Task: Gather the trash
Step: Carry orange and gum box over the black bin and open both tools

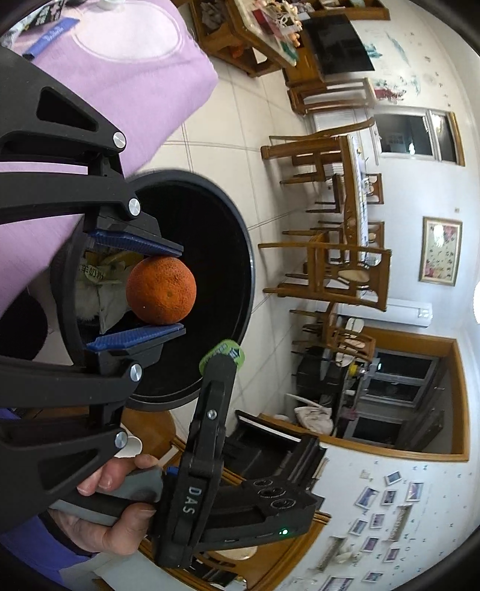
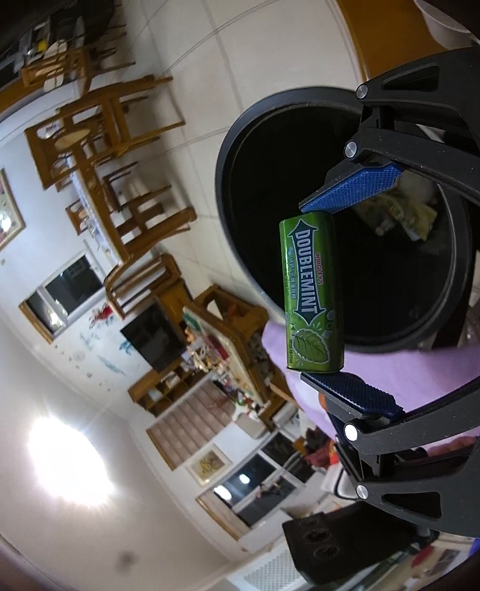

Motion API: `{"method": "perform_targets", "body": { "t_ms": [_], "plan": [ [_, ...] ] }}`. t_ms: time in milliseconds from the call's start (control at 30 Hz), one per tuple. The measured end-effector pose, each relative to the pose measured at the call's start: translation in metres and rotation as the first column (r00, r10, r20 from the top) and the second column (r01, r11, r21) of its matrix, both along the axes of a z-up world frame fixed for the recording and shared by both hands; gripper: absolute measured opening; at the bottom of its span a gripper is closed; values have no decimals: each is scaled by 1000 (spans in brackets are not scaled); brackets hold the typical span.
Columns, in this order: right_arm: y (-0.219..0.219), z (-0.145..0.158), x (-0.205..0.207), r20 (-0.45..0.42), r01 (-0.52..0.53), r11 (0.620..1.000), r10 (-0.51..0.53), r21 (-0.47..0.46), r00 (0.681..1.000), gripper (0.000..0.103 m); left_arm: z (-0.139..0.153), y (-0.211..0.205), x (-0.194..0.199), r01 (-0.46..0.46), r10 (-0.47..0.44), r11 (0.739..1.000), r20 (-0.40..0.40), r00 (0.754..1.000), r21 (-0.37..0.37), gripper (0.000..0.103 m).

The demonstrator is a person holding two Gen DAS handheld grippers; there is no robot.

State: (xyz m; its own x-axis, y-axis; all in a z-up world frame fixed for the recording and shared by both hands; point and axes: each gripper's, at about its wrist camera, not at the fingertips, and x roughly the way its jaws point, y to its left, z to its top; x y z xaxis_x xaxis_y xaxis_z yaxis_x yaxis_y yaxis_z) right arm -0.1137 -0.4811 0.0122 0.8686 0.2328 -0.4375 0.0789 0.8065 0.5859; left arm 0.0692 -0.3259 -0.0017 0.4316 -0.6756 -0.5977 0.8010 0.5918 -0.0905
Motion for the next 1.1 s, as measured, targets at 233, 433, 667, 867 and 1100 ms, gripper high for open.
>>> {"method": "perform_targets", "body": {
  "t_ms": [233,433,667,867,1100],
  "plan": [
    [-12,-23,5,-30,29,1000,-29,7,999,82,-16,-22,-2,9,-9,999,-7,1000,47,37],
    [-12,-29,18,-43,35,999,-35,7,998,82,-27,-33,-2,11,-9,997,-19,1000,76,37],
    [2,-34,30,-64,40,999,-40,5,997,82,-30,-43,0,3,0,996,-30,1000,92,37],
    [3,-38,36,-77,46,999,-47,-4,996,82,-30,-51,-4,-7,10,995,-30,999,101,39],
    [8,-37,36,-80,47,999,-47,-4,996,82,-24,-49,-7,-29,30,996,-5,1000,90,61]
  ]
}}
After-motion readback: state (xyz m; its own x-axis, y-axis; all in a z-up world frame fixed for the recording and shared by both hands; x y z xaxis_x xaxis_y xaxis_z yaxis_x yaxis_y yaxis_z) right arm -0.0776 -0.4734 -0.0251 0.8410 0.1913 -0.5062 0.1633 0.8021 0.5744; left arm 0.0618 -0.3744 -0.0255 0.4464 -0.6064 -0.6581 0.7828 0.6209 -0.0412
